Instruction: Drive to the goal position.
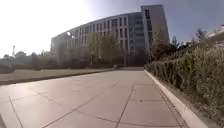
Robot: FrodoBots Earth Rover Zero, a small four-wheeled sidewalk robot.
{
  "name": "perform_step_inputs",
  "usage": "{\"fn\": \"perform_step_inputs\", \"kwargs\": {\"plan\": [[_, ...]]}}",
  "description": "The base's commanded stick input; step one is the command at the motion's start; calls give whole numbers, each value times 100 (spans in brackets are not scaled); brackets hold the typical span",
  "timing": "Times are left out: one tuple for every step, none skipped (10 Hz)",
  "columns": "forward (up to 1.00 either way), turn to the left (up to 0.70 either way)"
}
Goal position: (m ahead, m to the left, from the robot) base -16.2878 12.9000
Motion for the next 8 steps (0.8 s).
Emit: {"fn": "perform_step_inputs", "kwargs": {"plan": [[4, 0], [4, 0], [4, 0], [4, 0], [4, 0], [4, 0], [4, 0], [4, 0]]}}
